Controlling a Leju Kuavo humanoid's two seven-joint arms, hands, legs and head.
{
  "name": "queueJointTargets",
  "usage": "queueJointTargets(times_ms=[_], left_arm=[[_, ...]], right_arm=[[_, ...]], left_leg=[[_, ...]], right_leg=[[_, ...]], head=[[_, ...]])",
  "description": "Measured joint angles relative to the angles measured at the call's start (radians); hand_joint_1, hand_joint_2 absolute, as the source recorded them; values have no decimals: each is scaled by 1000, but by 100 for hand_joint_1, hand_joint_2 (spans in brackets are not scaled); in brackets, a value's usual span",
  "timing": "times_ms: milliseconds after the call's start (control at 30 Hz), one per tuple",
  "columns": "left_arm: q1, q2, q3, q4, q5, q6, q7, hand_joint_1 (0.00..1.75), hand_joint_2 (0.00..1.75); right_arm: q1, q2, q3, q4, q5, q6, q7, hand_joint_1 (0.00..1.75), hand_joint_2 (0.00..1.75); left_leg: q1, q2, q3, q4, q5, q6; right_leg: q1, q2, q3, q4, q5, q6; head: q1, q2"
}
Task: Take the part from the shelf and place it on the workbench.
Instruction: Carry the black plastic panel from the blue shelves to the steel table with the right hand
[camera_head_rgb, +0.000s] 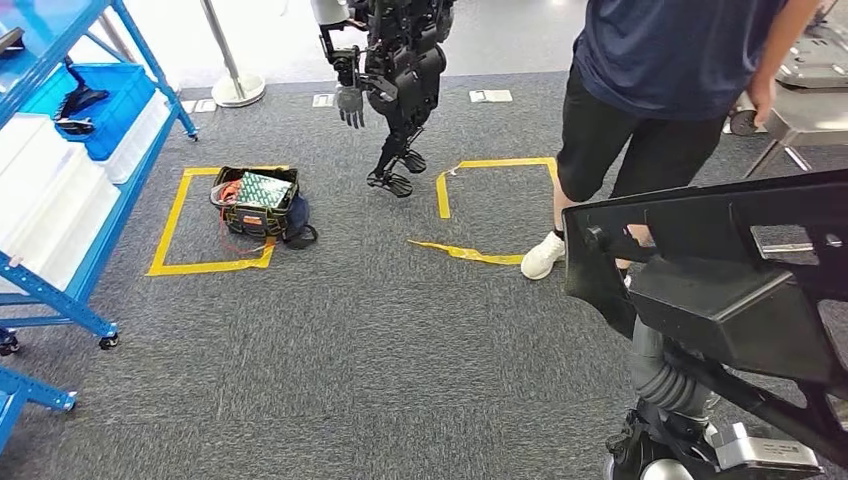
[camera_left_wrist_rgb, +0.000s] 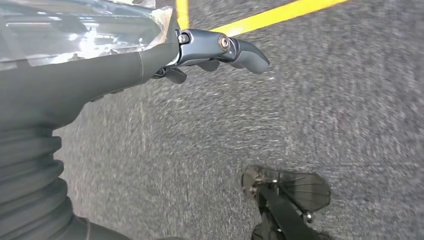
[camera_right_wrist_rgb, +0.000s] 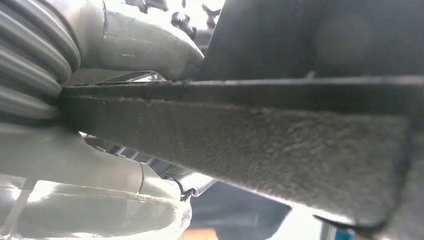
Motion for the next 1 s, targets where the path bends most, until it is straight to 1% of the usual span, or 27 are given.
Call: queueJointTargets(times_ms=[33, 67, 100, 133, 200, 233, 267, 300, 333, 367, 400, 433, 467, 500, 533, 567, 633, 667, 733, 767, 800, 833, 867, 900, 933, 967, 1000], left_arm=[[0, 0, 0, 0, 0, 0, 0, 0, 175], [-1, 1, 0, 0, 0, 0, 0, 0, 175], [-1, 1, 0, 0, -1, 0, 0, 0, 175], [-2, 1, 0, 0, -1, 0, 0, 0, 175], [-3, 1, -1, 0, -2, 0, -2, 0, 175], [-2, 1, -1, 0, -2, 0, -3, 0, 175], [-1, 1, 0, 0, -2, -1, -3, 0, 175], [0, 1, 0, 0, -2, -1, -3, 0, 175], [0, 1, 0, 0, -2, -1, -3, 0, 175], [0, 1, 0, 0, -2, -1, -3, 0, 175], [0, 0, -1, 0, -2, -1, -3, 0, 175], [-1, -1, -1, 0, -2, -1, -4, 0, 175], [-2, 0, -1, 0, -2, -1, -4, 0, 175], [-2, 0, -1, 0, -2, -2, -5, 0, 175], [-3, 1, -1, 0, -2, -2, -6, 0, 175], [-3, 2, -1, 0, -2, -2, -7, 0, 175], [-4, 1, -2, 0, -4, -3, -10, 0, 175], [-4, 1, -5, 0, -5, -6, -13, 0, 175], [-5, 1, -9, 0, -6, -11, -17, 0, 175], [-4, 0, -11, 0, -6, -14, -19, 0, 175], [-1, -1, -12, 0, -6, -14, -20, 0, 175], [1, -1, -13, 0, -6, -15, -21, 0, 175], [3, -2, -14, 0, -6, -16, -22, 0, 175], [5, -2, -15, 0, -6, -17, -24, 0, 175], [5, -1, -15, 0, -6, -18, -26, 0, 175], [5, -1, -15, 0, -5, -18, -29, 0, 175], [4, -1, -15, 0, -3, -18, -32, 0, 175]], right_arm=[[0, 0, 0, -2, 1, 0, 0, 175, 175], [2, 0, 0, -4, 1, -1, 0, 175, 175], [4, 1, 0, -7, 2, -2, 0, 175, 175], [7, 1, -1, -10, 3, -4, 0, 175, 175], [8, 1, -4, -16, 4, -8, 0, 175, 175], [8, 1, -5, -18, 5, -8, 0, 175, 175], [8, 1, -6, -18, 5, -9, 0, 175, 175], [10, 1, -6, -19, 5, -9, 0, 175, 175], [12, 1, -7, -19, 5, -9, 0, 175, 175], [13, 1, -8, -19, 5, -9, 0, 175, 175], [13, 1, -8, -19, 5, -9, 0, 175, 175], [13, 1, -8, -19, 5, -9, 0, 175, 175], [13, 1, -8, -19, 5, -10, 0, 175, 175], [13, 1, -8, -21, 5, -10, 0, 175, 175], [13, 1, -8, -22, 6, -10, 1, 175, 175], [13, 1, -9, -23, 6, -11, 1, 175, 175], [14, 1, -10, -24, 6, -12, 1, 175, 175], [14, 0, -10, -25, 6, -12, 1, 175, 175], [14, 1, -10, -26, 6, -12, 0, 175, 175], [14, 1, -10, -27, 6, -12, 0, 175, 175], [15, 1, -11, -26, 6, -12, 0, 175, 175], [16, 1, -11, -26, 6, -12, 0, 175, 175], [17, 1, -11, -26, 6, -12, 0, 175, 175], [18, 1, -11, -26, 6, -12, 0, 175, 175], [18, 1, -11, -26, 6, -11, 0, 175, 175], [18, 1, -11, -26, 6, -11, 0, 175, 175], [18, 1, -11, -26, 5, -10, 0, 175, 175]], left_leg=[[-2, -11, 11, -26, 5, 1], [-5, -8, 13, -32, 3, 3], [-7, 4, 14, -36, 7, 6], [-8, 16, 16, -43, 13, 11], [-7, 43, 20, -57, 24, 22], [-8, 57, 20, -60, 25, 24], [-9, 72, 19, -60, 25, 26], [-10, 87, 18, -60, 25, 27], [-10, 102, 17, -60, 24, 26], [-9, 116, 17, -59, 24, 25], [-9, 128, 18, -59, 22, 24], [-8, 139, 19, -57, 20, 20], [-9, 149, 21, -55, 17, 15], [-11, 158, 22, -50, 12, 9], [-14, 166, 24, -47, 9, 3], [-16, 173, 25, -45, 6, -2], [-14, 185, 28, -44, 2, -11], [-11, 175, 26, -36, -7, -17], [-6, 123, -4, 32, -55, -26], [-5, 95, -34, 95, -90, -28], [-5, 79, -71, 167, -121, -28], [-5, 72, -101, 222, -139, -27], [-5, 69, -117, 248, -137, -24], [-5, 65, -114, 235, -115, -22], [-4, 58, -91, 184, -79, -19], [-2, 38, -58, 116, -41, -16], [1, 11, -27, 50, -15, -15]], right_leg=[[-1, 10, -3, 0, 2, 5], [-2, 21, -8, 0, 5, 11], [-5, 29, -14, -1, 8, 18], [-6, 19, -22, 4, 7, 22], [-3, -32, -55, 61, -22, 22], [-3, -63, -82, 119, -50, 19], [-3, -79, -115, 189, -81, 18], [-5, -86, -144, 252, -104, 20], [-7, -89, -159, 289, -116, 26], [-9, -92, -154, 285, -111, 35], [-12, -98, -127, 240, -93, 46], [-14, -111, -83, 164, -68, 57], [-14, -133, -40, 91, -47, 62], [-14, -151, -9, 35, -31, 62], [-12, -162, 8, 6, -24, 56], [-9, -164, 10, 1, -24, 47], [-10, -142, 8, 1, -20, 32], [-12, -132, 7, 0, -18, 26], [-18, -111, 7, -2, -14, 14], [-17, -102, 5, -2, -13, 10], [-15, -90, 4, -2, -12, 6], [-13, -78, 2, -1, -11, 4], [-12, -65, 1, -1, -10, 3], [-11, -51, 2, -1, -9, 2], [-11, -39, 3, -1, -9, 2], [-11, -27, 4, -1, -8, 3], [-8, -15, 4, 0, -7, 5]], head=[[0, 0], [0, 0], [0, 0], [0, 0], [5, 0], [6, 0], [8, 0], [8, 0], [9, 0], [9, 0], [9, 0], [9, 0], [9, 0], [9, 0], [9, 0], [8, 0], [7, 0], [6, 0], [2, 0], [0, 0], [0, 0], [0, 0], [0, 0], [0, 0], [0, 0], [0, 0], [0, 0]])
